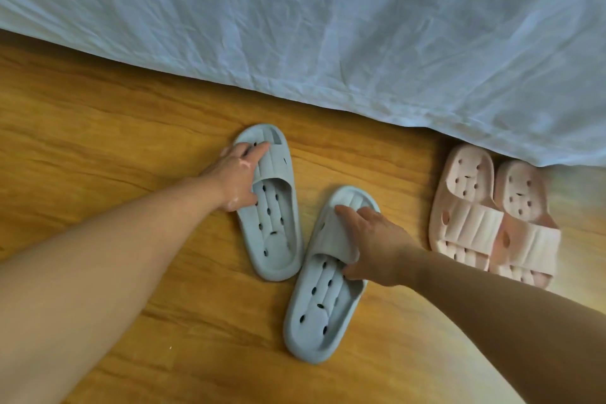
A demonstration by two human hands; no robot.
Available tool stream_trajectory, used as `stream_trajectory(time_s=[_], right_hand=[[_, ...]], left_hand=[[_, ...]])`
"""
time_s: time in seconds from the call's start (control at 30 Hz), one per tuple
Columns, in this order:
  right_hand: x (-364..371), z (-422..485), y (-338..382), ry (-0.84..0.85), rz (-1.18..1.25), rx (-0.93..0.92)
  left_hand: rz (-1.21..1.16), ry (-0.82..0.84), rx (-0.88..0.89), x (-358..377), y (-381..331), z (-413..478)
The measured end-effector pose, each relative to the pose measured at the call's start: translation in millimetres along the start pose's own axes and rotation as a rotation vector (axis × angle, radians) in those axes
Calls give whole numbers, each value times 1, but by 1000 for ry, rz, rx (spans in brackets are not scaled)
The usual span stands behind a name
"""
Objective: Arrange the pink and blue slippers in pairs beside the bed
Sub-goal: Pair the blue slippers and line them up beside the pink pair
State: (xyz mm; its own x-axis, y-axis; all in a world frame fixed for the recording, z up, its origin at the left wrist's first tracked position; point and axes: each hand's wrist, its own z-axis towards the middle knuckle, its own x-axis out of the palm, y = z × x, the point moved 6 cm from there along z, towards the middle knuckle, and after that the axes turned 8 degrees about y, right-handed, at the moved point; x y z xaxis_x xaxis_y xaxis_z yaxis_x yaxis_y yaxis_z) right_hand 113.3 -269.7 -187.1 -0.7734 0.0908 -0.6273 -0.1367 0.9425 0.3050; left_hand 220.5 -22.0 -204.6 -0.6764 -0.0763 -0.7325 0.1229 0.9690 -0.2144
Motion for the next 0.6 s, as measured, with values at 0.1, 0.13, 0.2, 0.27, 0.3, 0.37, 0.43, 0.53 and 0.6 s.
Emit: stream_trajectory(time_s=[0.1, 0.13, 0.2, 0.27, 0.3, 0.37, 0.43, 0.53, 0.6], right_hand=[[-11, 6, -12, -45, 7, 28], [-15, 8, -17, -57, 23, 45], [-16, 9, -19, -53, 47, 58], [-11, 10, -13, -39, 52, 48], [-9, 9, -8, -40, 49, 44], [-4, 9, -3, -49, 55, 51], [1, 9, -3, -57, 88, 55], [-3, 5, -6, -29, 80, 52], [-23, 8, -6, -62, -32, 33]], left_hand=[[97, 12, 77, -3, -1, 6], [120, 26, 125, -3, -4, 4], [149, 46, 218, 2, -17, -3], [164, 63, 273, 14, -36, -8], [175, 69, 291, 19, -45, -9], [197, 69, 315, 25, -58, -12], [194, 70, 324, 25, -58, -15], [55, 28, 239, 19, -49, -32], [-29, -204, 145, 10, -46, -55]])
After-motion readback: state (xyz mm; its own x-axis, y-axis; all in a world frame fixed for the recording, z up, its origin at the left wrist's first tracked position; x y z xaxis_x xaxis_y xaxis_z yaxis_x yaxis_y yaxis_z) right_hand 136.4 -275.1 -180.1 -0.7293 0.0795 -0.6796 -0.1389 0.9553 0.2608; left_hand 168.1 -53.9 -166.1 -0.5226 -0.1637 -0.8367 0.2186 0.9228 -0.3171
